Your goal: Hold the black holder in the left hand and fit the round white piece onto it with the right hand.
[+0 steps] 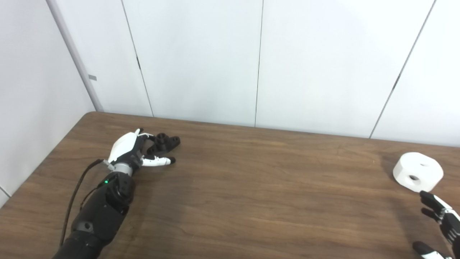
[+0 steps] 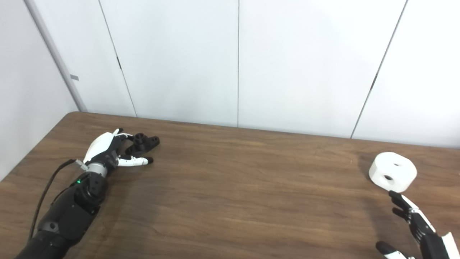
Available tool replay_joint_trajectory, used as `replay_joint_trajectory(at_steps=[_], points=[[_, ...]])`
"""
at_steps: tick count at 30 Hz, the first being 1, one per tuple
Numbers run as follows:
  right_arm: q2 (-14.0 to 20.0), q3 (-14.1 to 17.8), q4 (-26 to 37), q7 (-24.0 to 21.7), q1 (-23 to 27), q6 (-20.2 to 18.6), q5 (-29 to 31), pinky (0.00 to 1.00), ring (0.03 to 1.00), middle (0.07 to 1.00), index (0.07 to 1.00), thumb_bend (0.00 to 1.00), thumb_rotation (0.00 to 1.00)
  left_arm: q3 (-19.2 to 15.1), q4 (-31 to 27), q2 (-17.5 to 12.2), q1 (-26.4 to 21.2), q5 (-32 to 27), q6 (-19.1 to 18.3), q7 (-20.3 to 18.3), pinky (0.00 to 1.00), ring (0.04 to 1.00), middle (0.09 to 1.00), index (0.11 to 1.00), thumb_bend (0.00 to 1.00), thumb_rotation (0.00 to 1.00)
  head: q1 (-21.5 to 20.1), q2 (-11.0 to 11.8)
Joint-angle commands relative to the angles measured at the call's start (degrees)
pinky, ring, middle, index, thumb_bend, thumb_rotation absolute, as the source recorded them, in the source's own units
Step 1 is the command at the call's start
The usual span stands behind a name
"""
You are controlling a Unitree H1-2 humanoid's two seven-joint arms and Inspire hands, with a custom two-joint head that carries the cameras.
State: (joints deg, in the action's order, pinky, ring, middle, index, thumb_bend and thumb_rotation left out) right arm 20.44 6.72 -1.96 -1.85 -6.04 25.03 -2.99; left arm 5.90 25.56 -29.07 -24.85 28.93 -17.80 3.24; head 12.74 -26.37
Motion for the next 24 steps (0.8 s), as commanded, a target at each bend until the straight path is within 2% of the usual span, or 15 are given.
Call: replay_joint_trajectory(at_steps=[1, 18, 21, 24], points=[[-1.3, -0.6, -3.4, 0.2, -3.1, 1.9, -0.2, 0.86, 0.902, 0.894, 0.863, 0.77, 0.65, -0.7, 1.8, -2.6, 1.2, 0.6, -2.8, -0.3, 1.0, 1.0, 1.0, 0.755, 0.95, 0.13, 0.1, 0.0], [-1.4, -0.4, -3.1, -0.1, -3.3, 1.8, 0.3, 0.86, 0.905, 0.895, 0.863, 0.77, 0.65, -0.4, 1.9, -2.4, 1.6, 1.0, -2.3, 0.8, 1.0, 1.0, 1.0, 0.714, 0.93, 0.11, -0.1, -0.2], [-1.4, -0.3, -3.2, 0.0, -3.3, 1.8, 0.1, 0.85, 0.9, 0.894, 0.863, 0.78, 0.65, -0.7, 2.0, -2.2, 1.8, 1.1, -1.5, 2.3, 1.0, 1.0, 1.0, 0.653, 0.91, 0.09, -0.1, -0.2], [-1.5, -0.3, -3.2, 0.0, -3.4, 1.8, 0.4, 0.84, 0.894, 0.89, 0.859, 0.78, 0.66, -1.7, 3.0, -1.5, 1.9, 0.4, 0.5, 5.3, 1.0, 1.0, 1.0, 0.589, 0.91, 0.04, -0.1, -0.3]])
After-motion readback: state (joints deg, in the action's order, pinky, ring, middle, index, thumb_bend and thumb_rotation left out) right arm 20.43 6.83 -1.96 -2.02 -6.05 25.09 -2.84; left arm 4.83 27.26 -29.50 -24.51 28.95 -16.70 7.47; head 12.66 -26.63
